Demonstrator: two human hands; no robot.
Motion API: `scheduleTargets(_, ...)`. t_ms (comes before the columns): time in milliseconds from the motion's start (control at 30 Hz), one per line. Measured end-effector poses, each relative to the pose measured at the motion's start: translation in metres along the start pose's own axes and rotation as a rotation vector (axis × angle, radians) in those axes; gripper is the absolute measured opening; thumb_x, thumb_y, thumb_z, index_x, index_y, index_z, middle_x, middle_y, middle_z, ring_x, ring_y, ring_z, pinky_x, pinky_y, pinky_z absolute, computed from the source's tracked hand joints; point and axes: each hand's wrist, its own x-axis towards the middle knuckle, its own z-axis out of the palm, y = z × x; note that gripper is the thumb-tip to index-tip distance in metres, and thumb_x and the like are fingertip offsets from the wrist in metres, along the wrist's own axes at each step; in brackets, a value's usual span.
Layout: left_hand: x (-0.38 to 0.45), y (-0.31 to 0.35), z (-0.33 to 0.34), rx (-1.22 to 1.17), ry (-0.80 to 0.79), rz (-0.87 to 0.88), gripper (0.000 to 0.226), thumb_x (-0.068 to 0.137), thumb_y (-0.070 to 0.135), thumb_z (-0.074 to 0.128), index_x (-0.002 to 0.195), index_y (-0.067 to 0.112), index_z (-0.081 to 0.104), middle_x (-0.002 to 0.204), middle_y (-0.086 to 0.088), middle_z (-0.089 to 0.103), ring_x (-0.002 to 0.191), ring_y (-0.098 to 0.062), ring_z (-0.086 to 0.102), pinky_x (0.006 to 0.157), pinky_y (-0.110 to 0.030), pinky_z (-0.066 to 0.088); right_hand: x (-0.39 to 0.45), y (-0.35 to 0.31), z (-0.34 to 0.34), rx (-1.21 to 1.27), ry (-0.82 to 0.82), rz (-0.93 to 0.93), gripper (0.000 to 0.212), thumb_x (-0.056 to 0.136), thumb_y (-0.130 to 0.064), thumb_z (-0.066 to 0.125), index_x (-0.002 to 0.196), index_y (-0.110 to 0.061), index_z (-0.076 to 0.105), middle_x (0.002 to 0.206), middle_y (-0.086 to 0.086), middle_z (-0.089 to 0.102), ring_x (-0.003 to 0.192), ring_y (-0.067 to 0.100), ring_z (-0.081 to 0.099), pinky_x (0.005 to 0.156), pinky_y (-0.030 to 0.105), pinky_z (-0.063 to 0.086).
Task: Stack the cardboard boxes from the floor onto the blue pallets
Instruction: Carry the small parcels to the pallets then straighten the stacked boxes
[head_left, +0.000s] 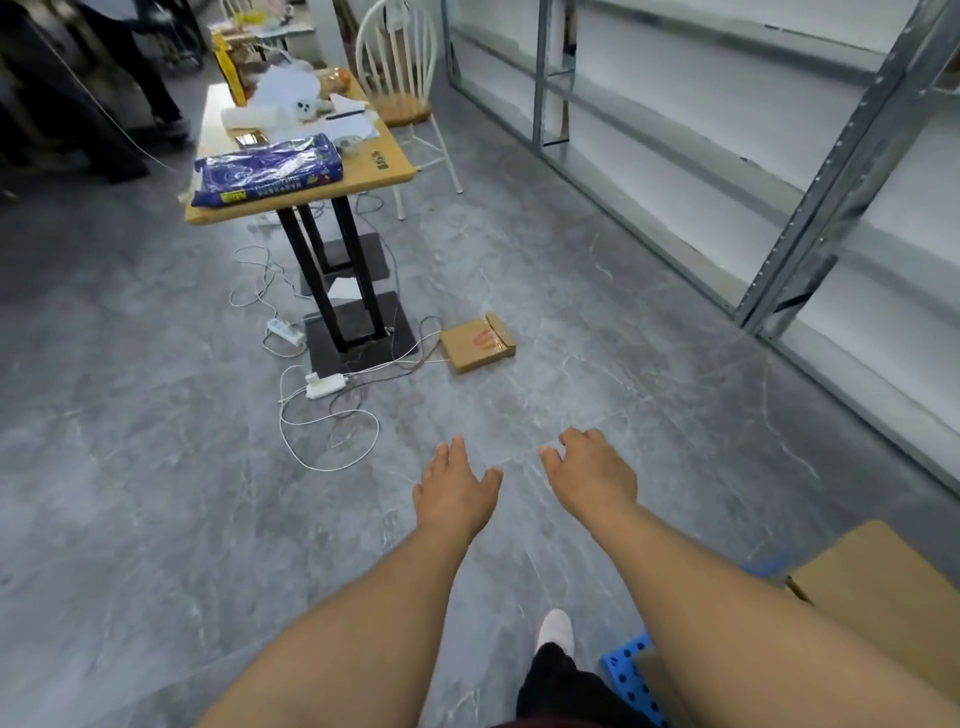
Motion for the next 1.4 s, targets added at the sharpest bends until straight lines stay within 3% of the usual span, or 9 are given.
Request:
scheduleTargets(300, 0.129, 0.039, -0.042, 0.009, 0.007, -0.068, 0.072, 0.092, 0.044, 0.043, 0.150, 0.018, 0.009, 0.158, -0.003, 0.010, 0.144, -0.022, 0.014, 0.116, -0.040, 0.016, 0.153, -0.051, -0.021, -0.029, -0.096, -0.060, 0.038, 0.093, -0.029, 0.040, 0.128, -0.016, 0.048, 0.129, 0.008, 0.046, 0.115, 0.027, 0.049, 0.089, 0.035, 0.042)
scheduleTargets(500, 0.217, 0.037, -0.071, -0.011, -0.006, -0.072, 0.074, 0.092, 0.045, 0.044, 0.150, 0.019, 0.007, 0.158, -0.004, 0.011, 0.144, -0.022, 0.013, 0.116, -0.042, 0.016, 0.227, -0.100, -0.003, -0.038, -0.142, -0.052, 0.040, 0.094, -0.035, 0.041, 0.127, -0.015, 0.049, 0.129, 0.009, 0.046, 0.116, 0.027, 0.049, 0.089, 0.037, 0.043)
scheduleTargets(700, 0.313, 0.035, -0.115, -0.006, -0.022, -0.029, 0.076, 0.091, 0.046, 0.045, 0.150, 0.020, 0.005, 0.152, -0.007, 0.029, 0.140, -0.026, 0.023, 0.113, -0.043, 0.022, 0.307, -0.158, -0.004, -0.058, -0.085, 0.008, 0.044, 0.095, -0.041, 0.038, 0.131, -0.016, 0.047, 0.131, 0.007, 0.046, 0.117, 0.026, 0.049, 0.087, 0.036, 0.042)
scheduleTargets(900, 0.402, 0.034, -0.156, 0.040, -0.052, 0.014, 0.075, 0.090, 0.046, 0.046, 0.150, 0.021, 0.008, 0.152, -0.007, 0.029, 0.140, -0.027, 0.024, 0.113, -0.044, 0.023, 0.366, -0.206, 0.004, 0.010, -0.055, 0.090, 0.048, 0.096, -0.047, 0.032, 0.131, -0.018, 0.048, 0.129, 0.007, 0.048, 0.116, 0.026, 0.049, 0.088, 0.038, 0.042)
scheduleTargets(1000, 0.438, 0.037, -0.159, 0.101, -0.096, 0.061, 0.070, 0.090, 0.046, 0.045, 0.148, 0.018, 0.017, 0.155, -0.006, 0.022, 0.141, -0.026, 0.021, 0.114, -0.044, 0.021, 0.389, -0.212, 0.009, 0.024, -0.059, 0.140, 0.048, 0.097, -0.048, 0.029, 0.128, -0.018, 0.050, 0.126, 0.008, 0.049, 0.114, 0.027, 0.050, 0.087, 0.038, 0.042)
scheduleTargets(1167, 0.496, 0.053, -0.156, 0.165, -0.164, 0.100, 0.063, 0.092, 0.046, 0.041, 0.147, 0.018, 0.024, 0.157, -0.007, 0.010, 0.143, -0.026, 0.018, 0.114, -0.041, 0.020, 0.439, -0.207, 0.014, 0.019, -0.072, 0.191, 0.037, 0.096, -0.033, 0.037, 0.127, -0.016, 0.049, 0.128, 0.006, 0.047, 0.112, 0.023, 0.050, 0.075, 0.031, 0.037)
scheduleTargets(1400, 0.590, 0.096, -0.147, 0.267, -0.224, 0.158, 0.071, 0.091, 0.041, 0.046, 0.149, 0.021, 0.011, 0.146, -0.011, 0.038, 0.135, -0.029, 0.033, 0.109, -0.047, 0.028, 0.532, -0.194, 0.026, 0.116, -0.101, 0.309, 0.040, 0.096, -0.039, 0.038, 0.127, -0.016, 0.048, 0.127, 0.005, 0.047, 0.112, 0.023, 0.051, 0.082, 0.033, 0.042)
